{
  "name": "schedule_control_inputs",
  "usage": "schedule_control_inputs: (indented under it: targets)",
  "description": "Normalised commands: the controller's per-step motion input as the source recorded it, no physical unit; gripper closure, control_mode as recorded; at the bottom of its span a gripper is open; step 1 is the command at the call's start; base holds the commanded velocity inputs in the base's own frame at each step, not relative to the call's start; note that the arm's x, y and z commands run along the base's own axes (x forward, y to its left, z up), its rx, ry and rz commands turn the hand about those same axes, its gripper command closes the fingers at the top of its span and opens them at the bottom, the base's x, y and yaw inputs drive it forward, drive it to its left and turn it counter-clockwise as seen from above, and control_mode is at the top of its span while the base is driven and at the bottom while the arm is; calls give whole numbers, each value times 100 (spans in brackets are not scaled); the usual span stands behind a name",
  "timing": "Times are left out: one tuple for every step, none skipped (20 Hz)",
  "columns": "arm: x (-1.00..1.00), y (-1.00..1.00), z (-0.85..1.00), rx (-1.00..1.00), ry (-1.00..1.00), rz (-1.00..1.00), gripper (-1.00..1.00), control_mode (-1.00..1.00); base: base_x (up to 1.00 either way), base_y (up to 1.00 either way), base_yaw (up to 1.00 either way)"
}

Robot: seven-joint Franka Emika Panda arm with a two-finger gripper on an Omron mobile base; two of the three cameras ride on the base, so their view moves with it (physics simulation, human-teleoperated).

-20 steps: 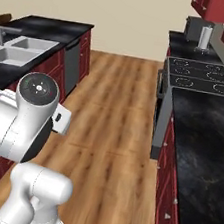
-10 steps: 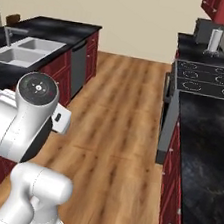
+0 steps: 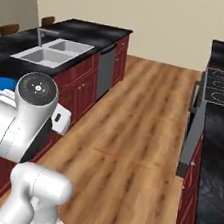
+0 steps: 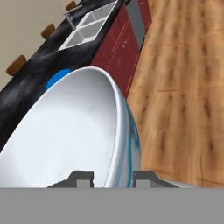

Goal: Move the bowls from the cabinet to the plates on the dining table.

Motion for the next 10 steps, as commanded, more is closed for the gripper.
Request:
schedule_control_inputs:
  targets:
    - [0,0,0,0,0,0,100,100,25,0,32]
    - [0,0,0,0,0,0,100,100,26,0,33]
    - [0,0,0,0,0,0,100,100,25,0,32]
    - [0,0,0,0,0,0,100,100,24,0,32]
    - [0,0,0,0,0,0,100,100,24,0,33]
    - [0,0,0,0,0,0,100,100,23,0,35]
    - [0,0,0,0,0,0,100,100,24,0,35]
    - [0,0,0,0,0,0,100,100,23,0,37]
    - [0,0,0,0,0,0,100,100,22,0,37]
    - [0,0,0,0,0,0,100,100,22,0,37]
